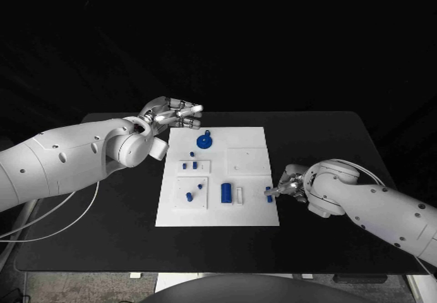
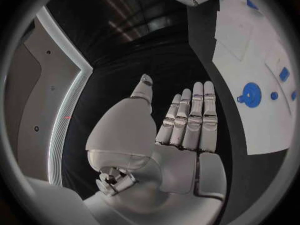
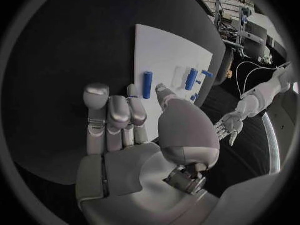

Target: Assemble the parts on the task board

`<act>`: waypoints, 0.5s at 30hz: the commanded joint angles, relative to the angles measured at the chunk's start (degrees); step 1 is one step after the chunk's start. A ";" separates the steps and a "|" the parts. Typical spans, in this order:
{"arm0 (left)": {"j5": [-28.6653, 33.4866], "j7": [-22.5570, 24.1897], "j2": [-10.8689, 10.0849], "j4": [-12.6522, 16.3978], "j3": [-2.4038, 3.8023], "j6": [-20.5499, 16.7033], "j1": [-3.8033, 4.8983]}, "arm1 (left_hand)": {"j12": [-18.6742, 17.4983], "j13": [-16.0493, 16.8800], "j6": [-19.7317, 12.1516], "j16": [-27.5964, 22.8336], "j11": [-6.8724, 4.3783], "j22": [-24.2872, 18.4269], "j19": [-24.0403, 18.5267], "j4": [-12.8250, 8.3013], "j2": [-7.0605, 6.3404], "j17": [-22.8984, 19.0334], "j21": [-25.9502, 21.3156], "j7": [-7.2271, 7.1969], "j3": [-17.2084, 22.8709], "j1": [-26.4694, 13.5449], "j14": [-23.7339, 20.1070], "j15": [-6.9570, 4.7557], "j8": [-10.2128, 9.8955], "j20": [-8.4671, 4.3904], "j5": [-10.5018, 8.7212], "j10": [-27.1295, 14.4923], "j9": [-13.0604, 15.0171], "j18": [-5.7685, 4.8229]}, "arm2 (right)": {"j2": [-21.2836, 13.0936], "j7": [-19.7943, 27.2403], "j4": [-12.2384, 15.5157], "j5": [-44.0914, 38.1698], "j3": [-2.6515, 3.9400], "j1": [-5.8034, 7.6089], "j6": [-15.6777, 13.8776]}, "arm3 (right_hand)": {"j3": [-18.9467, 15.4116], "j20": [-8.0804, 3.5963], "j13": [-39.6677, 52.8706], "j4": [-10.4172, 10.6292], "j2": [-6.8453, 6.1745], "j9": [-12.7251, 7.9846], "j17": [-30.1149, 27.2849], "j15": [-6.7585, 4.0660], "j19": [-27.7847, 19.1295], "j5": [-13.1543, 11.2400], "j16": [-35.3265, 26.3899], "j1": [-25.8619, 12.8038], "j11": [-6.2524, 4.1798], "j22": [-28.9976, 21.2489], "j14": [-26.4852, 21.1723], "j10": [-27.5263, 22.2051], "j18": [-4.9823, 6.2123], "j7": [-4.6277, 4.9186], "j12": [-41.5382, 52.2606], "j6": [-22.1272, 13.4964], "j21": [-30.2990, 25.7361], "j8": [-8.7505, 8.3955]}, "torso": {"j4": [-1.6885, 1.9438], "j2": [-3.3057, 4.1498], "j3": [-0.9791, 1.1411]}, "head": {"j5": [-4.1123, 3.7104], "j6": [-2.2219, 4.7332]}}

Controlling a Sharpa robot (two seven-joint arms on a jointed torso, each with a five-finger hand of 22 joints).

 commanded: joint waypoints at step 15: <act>-0.11 -0.16 -0.03 0.16 0.02 1.60 0.01 | 0.21 -0.02 -0.22 -0.29 0.01 -0.10 -0.23 0.38 -0.65 -0.07 0.02 0.16 0.01 0.20 -0.65 0.06 -0.04 0.34 -0.35 -0.35 -0.06 0.34 | 1.42 -0.84 -1.58 -4.81 -0.80 -0.31 1.42 | 0.78 -0.35 -0.06 -10.31 6.15 0.21 -0.07 -0.40 3.04 0.73 -0.59 1.47 -0.62 -0.13 0.09 0.17 -0.30 -0.29 -0.24 1.15 -0.43 -0.22 | -0.04 0.00 0.03 | 0.18 -0.23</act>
